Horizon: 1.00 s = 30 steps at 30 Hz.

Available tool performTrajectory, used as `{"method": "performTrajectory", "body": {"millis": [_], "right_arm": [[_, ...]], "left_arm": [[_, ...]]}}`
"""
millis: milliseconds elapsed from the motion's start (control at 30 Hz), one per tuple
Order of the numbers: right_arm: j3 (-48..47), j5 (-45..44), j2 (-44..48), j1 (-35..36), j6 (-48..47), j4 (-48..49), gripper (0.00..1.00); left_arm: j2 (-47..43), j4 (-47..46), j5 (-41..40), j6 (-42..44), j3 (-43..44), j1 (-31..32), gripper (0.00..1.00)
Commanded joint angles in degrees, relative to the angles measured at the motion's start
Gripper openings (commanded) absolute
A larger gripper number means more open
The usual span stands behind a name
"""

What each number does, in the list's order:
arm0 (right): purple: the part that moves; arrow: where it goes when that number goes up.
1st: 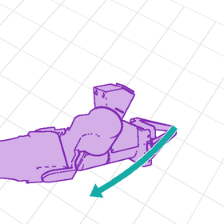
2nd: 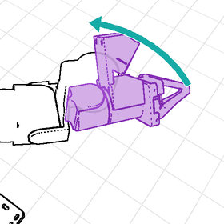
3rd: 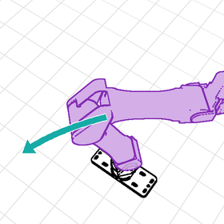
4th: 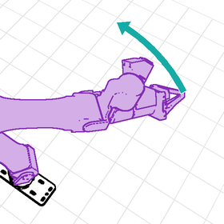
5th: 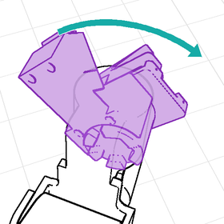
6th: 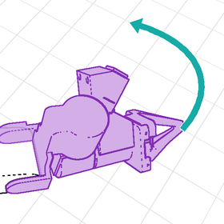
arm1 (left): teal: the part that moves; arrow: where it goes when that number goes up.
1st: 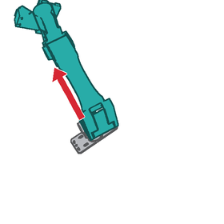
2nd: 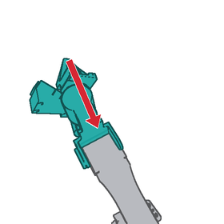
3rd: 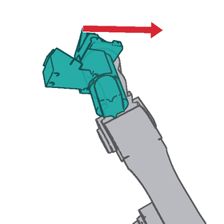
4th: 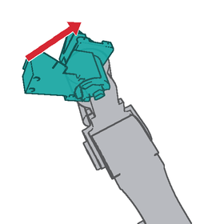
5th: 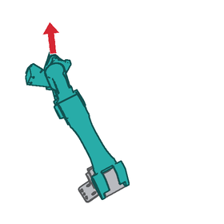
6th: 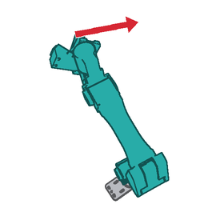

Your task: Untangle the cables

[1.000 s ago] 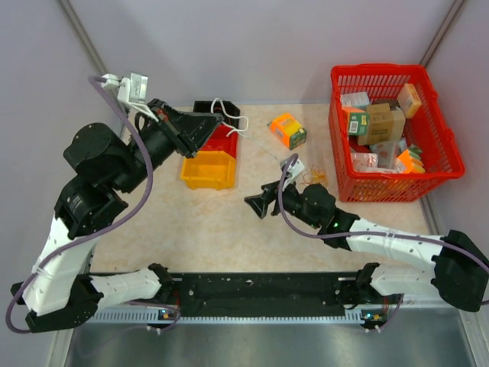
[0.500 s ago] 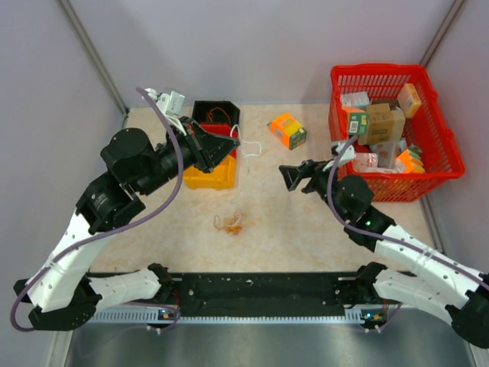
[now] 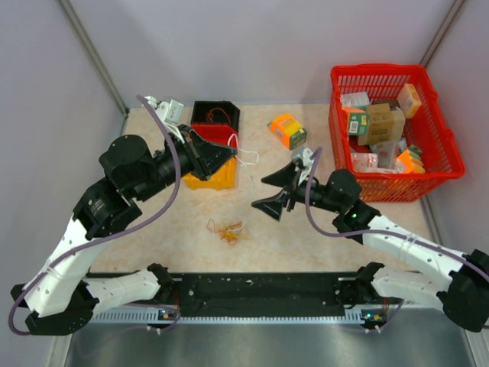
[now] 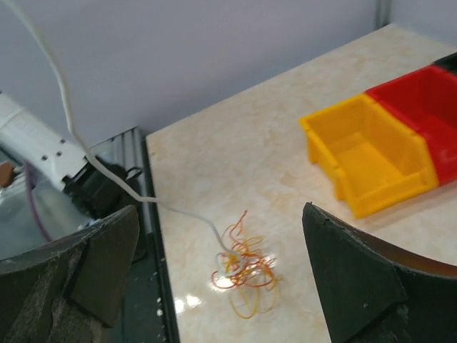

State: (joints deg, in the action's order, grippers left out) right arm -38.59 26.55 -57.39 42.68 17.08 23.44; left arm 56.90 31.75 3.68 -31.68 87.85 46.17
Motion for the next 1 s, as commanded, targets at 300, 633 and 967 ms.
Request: {"method": "performTrajectory", "body": {"millis": [300, 633, 967], "right_arm": [[-2.9, 2.5, -9.5, 10.5, 8.9, 17.9, 0.61], [-8.4, -9.0, 3.8, 10.6, 16.8, -0.7, 0.0], [-21.6, -17.5, 6.7, 10.6, 20.6, -18.6, 0.0]], "left_arm": [[1.6, -2.6, 1.5, -0.7, 0.4, -0.4, 0.0], [2.1, -2.2, -5.5, 6.5, -8.6, -1.7, 0.77], [-1.9, -16.9, -4.7, -2.0, -33.9, -2.2, 0.76]]}}
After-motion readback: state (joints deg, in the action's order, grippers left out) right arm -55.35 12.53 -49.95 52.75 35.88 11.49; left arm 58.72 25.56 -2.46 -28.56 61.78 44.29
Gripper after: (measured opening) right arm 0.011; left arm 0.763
